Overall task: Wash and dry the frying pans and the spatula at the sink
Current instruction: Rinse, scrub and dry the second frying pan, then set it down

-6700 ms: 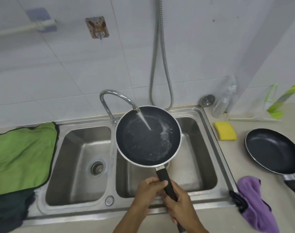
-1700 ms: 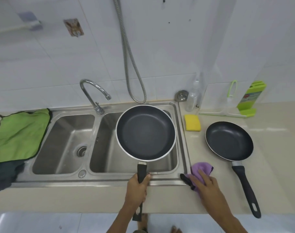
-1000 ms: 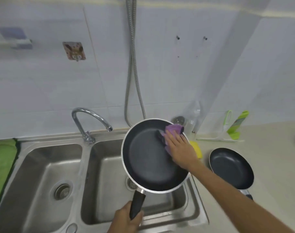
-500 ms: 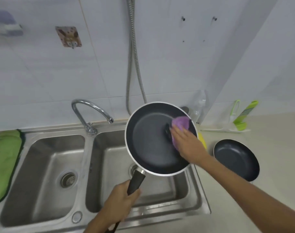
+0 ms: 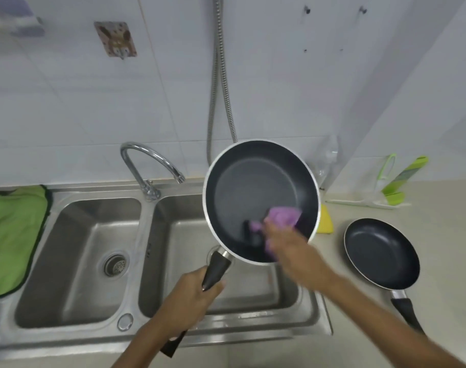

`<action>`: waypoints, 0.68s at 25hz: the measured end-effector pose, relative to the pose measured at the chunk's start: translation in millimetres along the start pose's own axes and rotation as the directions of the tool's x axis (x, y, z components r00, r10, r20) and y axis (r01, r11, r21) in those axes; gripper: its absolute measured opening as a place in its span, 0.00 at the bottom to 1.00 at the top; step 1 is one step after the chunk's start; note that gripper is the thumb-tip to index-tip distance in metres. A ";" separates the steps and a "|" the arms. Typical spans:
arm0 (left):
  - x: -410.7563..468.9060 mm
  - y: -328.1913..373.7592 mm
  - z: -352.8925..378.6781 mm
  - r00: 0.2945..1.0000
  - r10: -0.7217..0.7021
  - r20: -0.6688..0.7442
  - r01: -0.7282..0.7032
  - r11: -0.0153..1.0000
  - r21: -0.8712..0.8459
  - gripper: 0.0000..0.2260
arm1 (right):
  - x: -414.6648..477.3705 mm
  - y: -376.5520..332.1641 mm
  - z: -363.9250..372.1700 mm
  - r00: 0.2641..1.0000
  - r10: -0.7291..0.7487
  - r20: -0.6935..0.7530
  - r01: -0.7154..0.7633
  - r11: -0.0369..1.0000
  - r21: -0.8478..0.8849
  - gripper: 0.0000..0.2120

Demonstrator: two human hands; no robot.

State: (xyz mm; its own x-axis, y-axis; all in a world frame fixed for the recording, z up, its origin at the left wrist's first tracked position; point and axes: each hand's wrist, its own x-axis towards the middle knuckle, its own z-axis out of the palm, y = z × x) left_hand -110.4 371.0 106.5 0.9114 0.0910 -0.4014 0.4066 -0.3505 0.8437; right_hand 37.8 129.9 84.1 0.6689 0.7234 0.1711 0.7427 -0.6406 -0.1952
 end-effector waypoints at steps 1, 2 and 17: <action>-1.3 -2.3 6.4 1.000 0.006 0.001 -0.006 0.999 0.048 0.13 | 4.0 -29.7 5.6 0.998 -0.062 0.029 0.059 0.994 0.095 0.23; -3.0 -4.1 15.1 1.000 0.022 0.010 -0.023 0.996 0.090 0.12 | 23.6 -47.4 14.9 0.993 -0.119 0.018 0.115 0.981 0.155 0.24; 8.9 20.9 44.8 0.992 0.064 -0.111 -0.048 0.989 0.142 0.07 | 72.1 -74.6 0.7 0.951 -0.225 -0.212 0.204 0.972 -0.116 0.23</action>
State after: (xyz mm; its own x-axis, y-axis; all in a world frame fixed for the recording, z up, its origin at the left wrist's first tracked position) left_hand -96.6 322.6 104.6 0.9369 0.1712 -0.3047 0.3493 -0.4829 0.8030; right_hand 30.6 230.0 110.3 0.4757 0.7776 0.4111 0.8622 -0.5048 -0.0430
